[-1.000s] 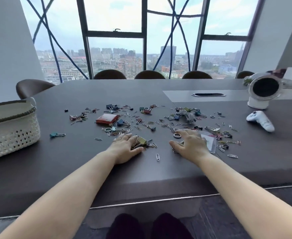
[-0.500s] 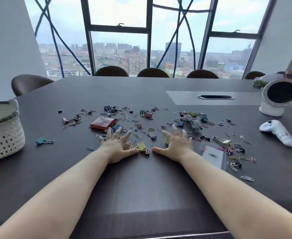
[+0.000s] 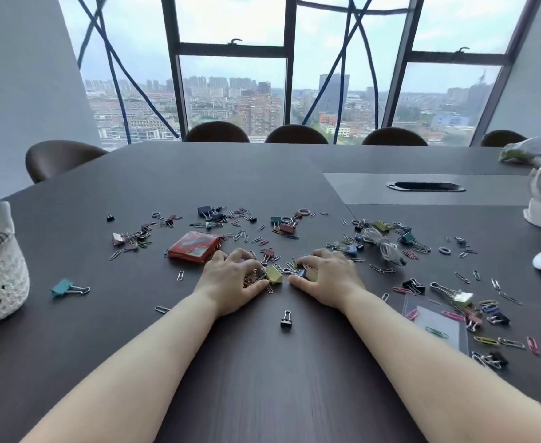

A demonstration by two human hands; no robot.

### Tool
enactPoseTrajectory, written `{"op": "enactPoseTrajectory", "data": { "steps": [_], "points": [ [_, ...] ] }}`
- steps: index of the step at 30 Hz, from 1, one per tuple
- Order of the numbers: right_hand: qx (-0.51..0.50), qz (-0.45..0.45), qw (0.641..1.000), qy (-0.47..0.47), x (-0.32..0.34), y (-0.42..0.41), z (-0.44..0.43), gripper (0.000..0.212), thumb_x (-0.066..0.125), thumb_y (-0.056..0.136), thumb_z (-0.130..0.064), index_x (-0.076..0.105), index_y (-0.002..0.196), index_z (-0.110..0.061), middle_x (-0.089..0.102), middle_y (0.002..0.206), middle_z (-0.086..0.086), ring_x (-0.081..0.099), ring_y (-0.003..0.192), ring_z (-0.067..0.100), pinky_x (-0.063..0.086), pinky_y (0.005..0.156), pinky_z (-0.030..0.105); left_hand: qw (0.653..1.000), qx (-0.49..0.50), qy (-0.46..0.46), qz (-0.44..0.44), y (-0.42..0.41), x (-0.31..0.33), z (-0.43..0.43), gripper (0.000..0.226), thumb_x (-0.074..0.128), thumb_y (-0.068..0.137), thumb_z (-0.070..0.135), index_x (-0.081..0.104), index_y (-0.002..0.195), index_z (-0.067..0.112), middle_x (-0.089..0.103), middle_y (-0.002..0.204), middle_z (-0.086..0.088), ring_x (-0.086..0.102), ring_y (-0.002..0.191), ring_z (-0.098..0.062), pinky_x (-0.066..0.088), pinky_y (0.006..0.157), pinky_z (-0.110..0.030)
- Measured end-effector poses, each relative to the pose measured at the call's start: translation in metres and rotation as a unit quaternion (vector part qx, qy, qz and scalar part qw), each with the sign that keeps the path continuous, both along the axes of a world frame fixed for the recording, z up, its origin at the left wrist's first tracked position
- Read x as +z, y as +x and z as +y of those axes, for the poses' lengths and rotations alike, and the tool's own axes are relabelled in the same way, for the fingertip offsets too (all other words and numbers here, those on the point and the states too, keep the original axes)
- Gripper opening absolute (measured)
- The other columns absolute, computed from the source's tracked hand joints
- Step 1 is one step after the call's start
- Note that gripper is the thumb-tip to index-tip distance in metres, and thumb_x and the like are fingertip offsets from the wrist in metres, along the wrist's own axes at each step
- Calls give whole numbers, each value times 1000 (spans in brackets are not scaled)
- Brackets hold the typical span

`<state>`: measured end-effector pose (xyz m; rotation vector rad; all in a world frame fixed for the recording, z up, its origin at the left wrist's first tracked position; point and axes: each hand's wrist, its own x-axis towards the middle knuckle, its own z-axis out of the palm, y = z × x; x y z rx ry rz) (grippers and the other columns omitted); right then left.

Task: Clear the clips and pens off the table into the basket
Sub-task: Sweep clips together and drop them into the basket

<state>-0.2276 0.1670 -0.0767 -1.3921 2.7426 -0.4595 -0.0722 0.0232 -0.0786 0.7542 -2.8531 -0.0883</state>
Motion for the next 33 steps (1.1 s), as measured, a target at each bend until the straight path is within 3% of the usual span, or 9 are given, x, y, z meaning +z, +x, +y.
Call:
{"op": "enactPoseTrajectory", "data": {
  "steps": [7, 12, 16, 21, 26, 33],
  "points": [
    [6, 36, 999, 5, 2, 10, 2, 34, 45, 84, -54, 52, 113, -37, 50, 117, 1, 41, 120, 23, 32, 102, 42, 999, -19, 39, 21, 6, 1, 3, 35, 44, 90, 48, 49, 124, 45, 39, 137, 7, 39, 120, -26, 33, 106, -38],
    [-5, 72, 997, -4, 0, 15, 3, 32, 44, 84, -52, 53, 107, -30, 54, 114, 3, 45, 115, 26, 35, 97, 41, 999, 0, 47, 23, 8, 0, 4, 66, 48, 86, 51, 22, 144, 32, 36, 136, -6, 34, 127, -25, 29, 110, -37],
    [-19, 108, 994, -18, 0, 18, 4, 35, 46, 84, -52, 55, 103, -25, 57, 110, 5, 51, 110, 27, 38, 93, 39, 1000, -9, 10, -8, 12, 1, 7, 61, 45, 84, 59, 40, 136, 28, 38, 128, -6, 38, 123, -25, 33, 108, -36],
    [-4, 105, 994, -36, 3, 22, 7, 37, 51, 83, -51, 55, 103, -21, 58, 106, 5, 54, 107, 27, 44, 89, 36, 999, -28, 4, 47, 14, 6, 17, 33, 51, 86, 49, 55, 106, 23, 48, 112, -2, 58, 101, -23, 46, 85, -30],
    [-1, 60, 996, -60, 4, 21, 10, 32, 53, 83, -45, 56, 102, -19, 59, 107, 4, 53, 109, 25, 44, 90, 34, 996, -26, -3, 88, 14, 4, 15, 28, 48, 91, 40, 63, 105, 21, 54, 117, -2, 61, 101, -24, 48, 82, -30],
    [10, 47, 998, -49, 8, 26, 7, 28, 50, 86, -37, 58, 103, -16, 61, 107, 7, 56, 105, 26, 43, 87, 31, 990, -21, -17, 139, 18, 6, 12, 30, 45, 94, 35, 60, 105, 12, 57, 112, -6, 63, 95, -29, 52, 76, -35]
  ]
}}
